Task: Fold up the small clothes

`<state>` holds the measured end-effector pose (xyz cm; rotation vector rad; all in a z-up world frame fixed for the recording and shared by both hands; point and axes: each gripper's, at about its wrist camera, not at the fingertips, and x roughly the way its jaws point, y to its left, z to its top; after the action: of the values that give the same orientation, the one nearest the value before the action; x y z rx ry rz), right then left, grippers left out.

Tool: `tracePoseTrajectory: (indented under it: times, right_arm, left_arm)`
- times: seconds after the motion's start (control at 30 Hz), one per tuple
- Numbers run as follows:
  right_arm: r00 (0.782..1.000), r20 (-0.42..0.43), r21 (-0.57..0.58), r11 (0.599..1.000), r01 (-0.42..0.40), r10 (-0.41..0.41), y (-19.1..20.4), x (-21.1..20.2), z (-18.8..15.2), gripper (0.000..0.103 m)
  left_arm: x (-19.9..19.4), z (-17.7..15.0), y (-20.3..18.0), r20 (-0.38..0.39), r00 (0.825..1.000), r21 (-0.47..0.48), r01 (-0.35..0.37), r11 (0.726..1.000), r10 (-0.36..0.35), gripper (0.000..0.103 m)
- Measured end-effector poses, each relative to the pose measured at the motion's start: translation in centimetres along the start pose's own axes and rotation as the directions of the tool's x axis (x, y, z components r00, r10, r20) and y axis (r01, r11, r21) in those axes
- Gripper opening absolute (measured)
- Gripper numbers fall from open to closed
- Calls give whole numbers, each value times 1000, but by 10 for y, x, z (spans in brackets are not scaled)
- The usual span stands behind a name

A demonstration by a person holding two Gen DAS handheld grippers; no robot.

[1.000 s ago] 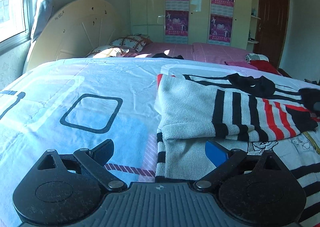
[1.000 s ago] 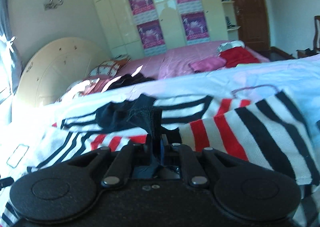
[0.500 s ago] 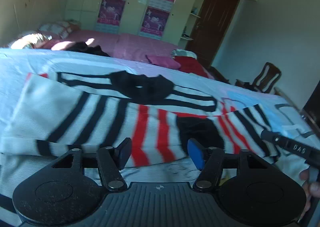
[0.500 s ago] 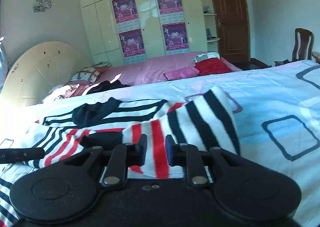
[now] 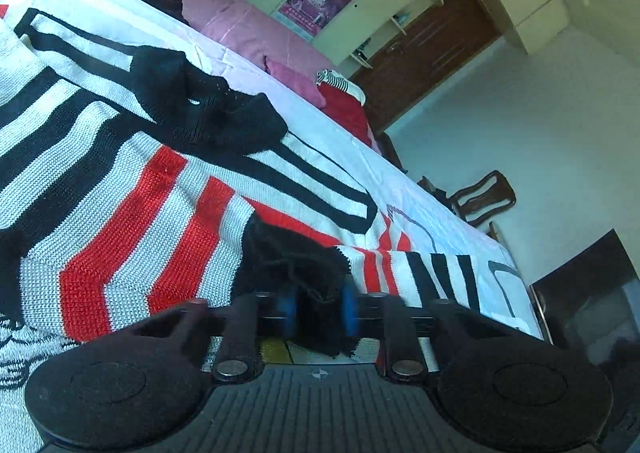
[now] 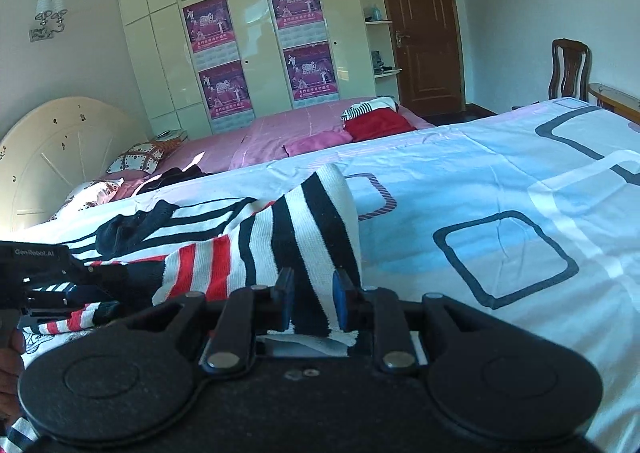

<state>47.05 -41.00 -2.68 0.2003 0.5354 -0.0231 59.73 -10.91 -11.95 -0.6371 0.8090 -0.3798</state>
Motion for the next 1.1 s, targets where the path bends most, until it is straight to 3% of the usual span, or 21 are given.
tracePoseTrajectory:
  times: [0.27, 0.57, 0.8, 1.1]
  right_arm:
    - [1000, 14, 24, 1000, 9, -10, 3, 4, 5, 23]
    - [1000, 1, 5, 1000, -13, 13, 21, 13, 4, 23]
    - [996, -79, 7, 1000, -30, 30, 26, 35, -9, 23]
    - [996, -65, 11, 998, -68, 69, 35, 37, -7, 24]
  left_arm:
    - [-44, 32, -11, 104, 994, 132, 32, 991, -46, 5]
    - [-85, 66, 45, 176, 983, 136, -76, 988, 52, 5]
    - [-85, 64, 74, 165, 978, 178, -156, 972, 127, 5]
    - [-89, 67, 103, 175, 968, 160, -208, 965, 179, 5]
